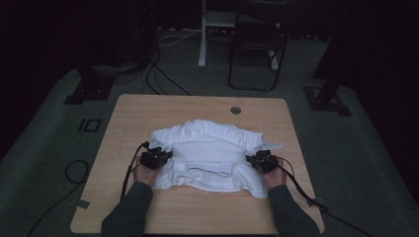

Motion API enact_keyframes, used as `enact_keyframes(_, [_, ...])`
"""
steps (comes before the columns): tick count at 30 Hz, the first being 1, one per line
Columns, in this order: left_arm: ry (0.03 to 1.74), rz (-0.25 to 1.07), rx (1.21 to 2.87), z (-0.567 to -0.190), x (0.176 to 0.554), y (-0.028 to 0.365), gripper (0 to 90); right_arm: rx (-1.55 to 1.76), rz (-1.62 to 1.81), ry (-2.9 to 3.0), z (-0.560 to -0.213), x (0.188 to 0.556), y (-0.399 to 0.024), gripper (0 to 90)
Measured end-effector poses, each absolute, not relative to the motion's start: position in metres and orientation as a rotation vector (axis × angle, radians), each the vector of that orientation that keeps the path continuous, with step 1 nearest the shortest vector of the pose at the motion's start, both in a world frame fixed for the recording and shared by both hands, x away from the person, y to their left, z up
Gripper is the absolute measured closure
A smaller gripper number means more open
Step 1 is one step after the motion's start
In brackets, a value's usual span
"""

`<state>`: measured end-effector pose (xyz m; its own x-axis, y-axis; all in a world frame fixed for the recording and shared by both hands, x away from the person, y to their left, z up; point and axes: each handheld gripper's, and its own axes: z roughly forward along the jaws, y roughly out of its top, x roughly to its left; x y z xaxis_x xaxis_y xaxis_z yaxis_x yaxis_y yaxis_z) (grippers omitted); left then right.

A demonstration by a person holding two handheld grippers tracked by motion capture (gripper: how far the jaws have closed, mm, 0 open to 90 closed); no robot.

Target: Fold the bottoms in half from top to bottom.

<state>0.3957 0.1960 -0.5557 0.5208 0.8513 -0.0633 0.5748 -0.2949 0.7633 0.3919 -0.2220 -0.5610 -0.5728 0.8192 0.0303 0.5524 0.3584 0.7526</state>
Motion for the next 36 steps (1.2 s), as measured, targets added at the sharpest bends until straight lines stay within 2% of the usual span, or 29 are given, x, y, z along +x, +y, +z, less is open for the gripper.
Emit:
enact_keyframes(8, [1.156,0.412,1.940,-0.542,0.394,0.206,84.5,1.230,1.073,2.275,-0.554,0.393,-0.225,86.5])
enact_keyframes(12, [1.066,0.387,1.804,-0.501,0.385,0.220,85.1,1.221,1.246,2.135,-0.520,0.384,-0.243,86.8])
enact_keyframes(13, [1.066,0.387,1.804,-0.501,0.385,0.220,85.3,1.210,1.279,2.102,-0.511,0.381,-0.247,86.8])
enact_keyframes(14, [1.043,0.384,1.762,-0.490,0.382,0.222,85.3,1.210,1.279,2.102,-0.511,0.381,-0.247,86.8])
enact_keyframes(15, [0.998,0.370,1.686,-0.472,0.374,0.226,85.7,1.168,1.319,2.033,-0.494,0.374,-0.253,86.9])
enact_keyframes(17, [0.957,0.372,1.676,-0.462,0.363,0.228,85.8,1.136,1.365,1.982,-0.480,0.366,-0.258,86.9])
enact_keyframes(21, [0.947,0.344,1.711,-0.472,0.344,0.231,85.5,1.080,1.361,2.004,-0.478,0.346,-0.260,86.8])
enact_keyframes(25, [0.989,0.272,1.787,-0.502,0.335,0.237,82.1,1.076,1.333,2.111,-0.505,0.324,-0.256,85.9])
enact_keyframes(26, [1.006,0.275,1.810,-0.505,0.334,0.238,75.9,1.072,1.318,2.144,-0.511,0.320,-0.255,83.7])
enact_keyframes(27, [1.022,0.304,1.812,-0.506,0.333,0.238,65.9,1.060,1.300,2.182,-0.516,0.318,-0.254,77.6])
enact_keyframes(28, [1.016,0.321,1.804,-0.502,0.332,0.239,59.6,1.048,1.298,2.204,-0.517,0.317,-0.253,69.8])
enact_keyframes(29, [1.007,0.342,1.788,-0.496,0.331,0.239,59.4,1.036,1.304,2.189,-0.516,0.315,-0.253,61.5])
enact_keyframes(31, [0.982,0.394,1.778,-0.480,0.331,0.233,57.3,1.033,1.344,2.133,-0.505,0.316,-0.251,54.1])
enact_keyframes(36, [0.946,0.465,1.834,-0.458,0.342,0.203,62.4,1.008,1.392,2.088,-0.480,0.328,-0.232,55.1])
